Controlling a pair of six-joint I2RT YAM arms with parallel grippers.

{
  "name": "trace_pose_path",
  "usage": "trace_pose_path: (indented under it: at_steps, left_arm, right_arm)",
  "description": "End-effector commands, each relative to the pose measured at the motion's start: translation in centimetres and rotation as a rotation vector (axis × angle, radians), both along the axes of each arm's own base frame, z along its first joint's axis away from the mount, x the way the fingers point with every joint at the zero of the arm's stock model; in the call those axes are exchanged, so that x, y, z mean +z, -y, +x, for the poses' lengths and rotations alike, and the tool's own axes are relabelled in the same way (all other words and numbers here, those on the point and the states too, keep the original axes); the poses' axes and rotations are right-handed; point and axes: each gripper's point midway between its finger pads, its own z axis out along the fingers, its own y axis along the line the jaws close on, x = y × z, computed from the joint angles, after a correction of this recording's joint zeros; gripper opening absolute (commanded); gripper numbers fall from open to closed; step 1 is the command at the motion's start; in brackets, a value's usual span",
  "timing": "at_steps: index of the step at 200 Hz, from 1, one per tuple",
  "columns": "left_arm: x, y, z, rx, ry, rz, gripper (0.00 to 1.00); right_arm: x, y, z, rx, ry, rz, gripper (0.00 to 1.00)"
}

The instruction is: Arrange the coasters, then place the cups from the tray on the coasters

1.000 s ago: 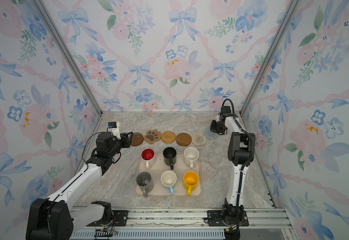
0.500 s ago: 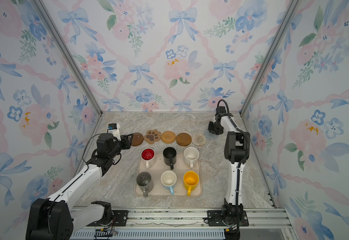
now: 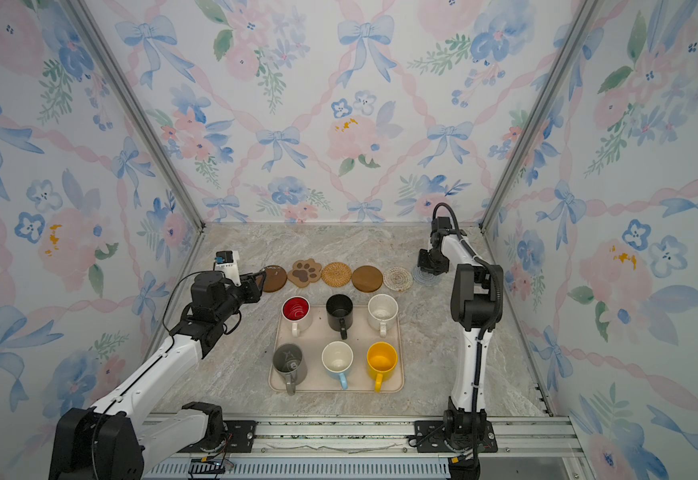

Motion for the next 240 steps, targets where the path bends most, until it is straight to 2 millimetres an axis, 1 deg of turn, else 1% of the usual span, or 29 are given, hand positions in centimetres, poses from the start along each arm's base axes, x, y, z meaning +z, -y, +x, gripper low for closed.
trace_pose_path:
  at_steps: [1, 62, 83, 104, 133, 192, 240]
  left_arm:
    - [-0.5, 0.2, -0.6, -0.023, -0.009, -0.005, 0.40]
    - [-1.0, 0.2, -0.8, -0.026, -0.016, 0.004, 0.40]
    - [-1.0, 0.2, -0.8, -0.029, -0.016, 0.005, 0.41]
    - [-1.1, 0.3, -0.8, -0.031, -0.017, 0.005, 0.41]
    - [-1.3, 0.3, -1.0, -0.034, -0.020, 0.004, 0.40]
    - [-1.4, 0.2, -1.1, -0.034, -0.023, 0.017, 0.41]
    - [-1.6, 0.2, -1.0, -0.035, -0.028, 0.018, 0.41]
  right_arm:
    - [-2.6, 1.0, -4.0, -0.004, -0.154, -0.037, 0.27]
    - [-3.0, 2.4, -6.2, -0.037, -0.185, -0.052, 0.26]
    - [-2.9, 2.3, -6.6, -0.037, -0.186, -0.048, 0.26]
    - [-3.1, 1.7, -6.8, -0.033, -0.186, -0.029, 0.26]
    - [-3.7, 0.4, -7.0, -0.013, -0.198, -0.014, 0.25]
    - [-4.3, -1.6, -6.6, 0.008, -0.197, 0.013, 0.24]
    - [-4.3, -2.9, -6.3, 0.029, -0.197, 0.019, 0.24]
